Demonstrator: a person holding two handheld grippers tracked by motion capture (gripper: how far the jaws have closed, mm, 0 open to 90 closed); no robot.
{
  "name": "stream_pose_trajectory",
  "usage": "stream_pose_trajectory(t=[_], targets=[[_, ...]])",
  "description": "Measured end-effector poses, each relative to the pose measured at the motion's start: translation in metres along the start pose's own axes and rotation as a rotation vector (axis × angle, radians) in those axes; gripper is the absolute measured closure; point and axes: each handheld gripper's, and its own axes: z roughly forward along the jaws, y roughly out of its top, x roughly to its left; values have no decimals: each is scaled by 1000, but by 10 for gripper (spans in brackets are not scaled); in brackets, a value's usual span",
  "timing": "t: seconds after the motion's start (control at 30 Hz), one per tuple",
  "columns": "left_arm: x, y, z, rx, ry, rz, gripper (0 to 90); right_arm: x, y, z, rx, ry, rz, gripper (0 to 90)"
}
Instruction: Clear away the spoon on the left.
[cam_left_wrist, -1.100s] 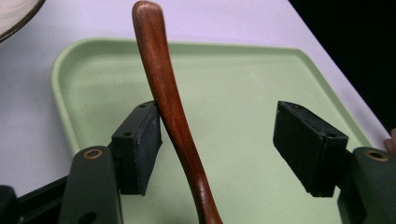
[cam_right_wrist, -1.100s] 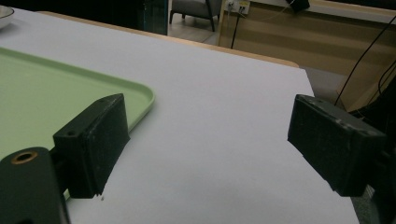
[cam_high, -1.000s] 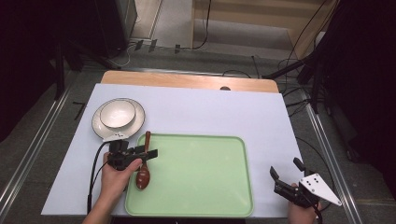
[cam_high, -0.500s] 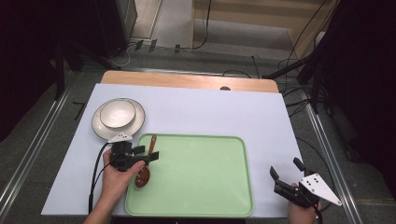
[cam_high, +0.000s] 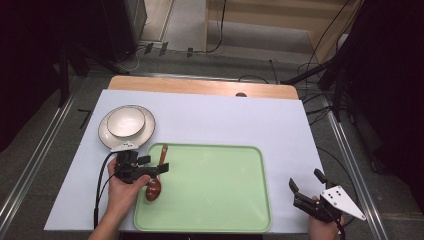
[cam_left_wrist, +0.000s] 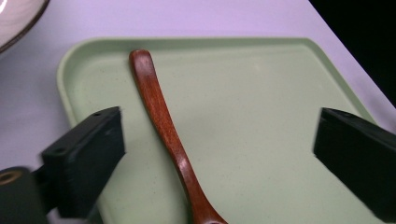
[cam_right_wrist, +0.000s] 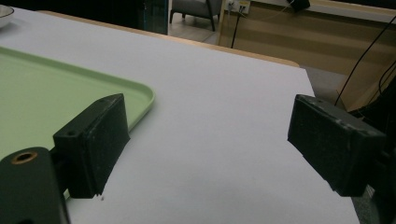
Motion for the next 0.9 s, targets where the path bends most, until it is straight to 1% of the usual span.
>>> stream_pose_trajectory(t=[0.07, 0.1, 0.13, 0.23, 0.27, 0.3, 0.37, 0.63, 0.7, 0.8, 0.9], targets=[[0, 0, -4, -23, -15, 8, 0, 0, 0, 0, 0, 0, 0, 133], [-2, -1, -8, -46, -22, 30, 0, 0, 0, 0, -1, 1, 1, 133], [-2, -1, -8, -46, -22, 30, 0, 0, 0, 0, -1, 1, 0, 133], [-2, -1, -14, -72, -39, 38, 0, -1, 0, 0, 0, 2, 0, 133], [-3, -1, -15, -81, -35, 35, 0, -1, 0, 0, 0, 2, 0, 133], [-2, -1, -17, -89, -31, 42, 0, -1, 0, 0, 0, 2, 0, 133], [-2, -2, -19, -99, -30, 42, 0, -1, 0, -1, -2, 0, 1, 133], [1, -5, -32, -135, 19, 65, 0, -1, 0, -1, -2, 0, 1, 133], [2, -7, -35, -141, 18, 64, 0, -1, 0, -1, -5, -1, 2, 133], [3, -7, -39, -147, 20, 72, 0, -1, 0, -1, -5, -1, 2, 133], [3, -8, -44, -160, 31, 81, 0, -1, 0, -1, -5, -1, 1, 133]])
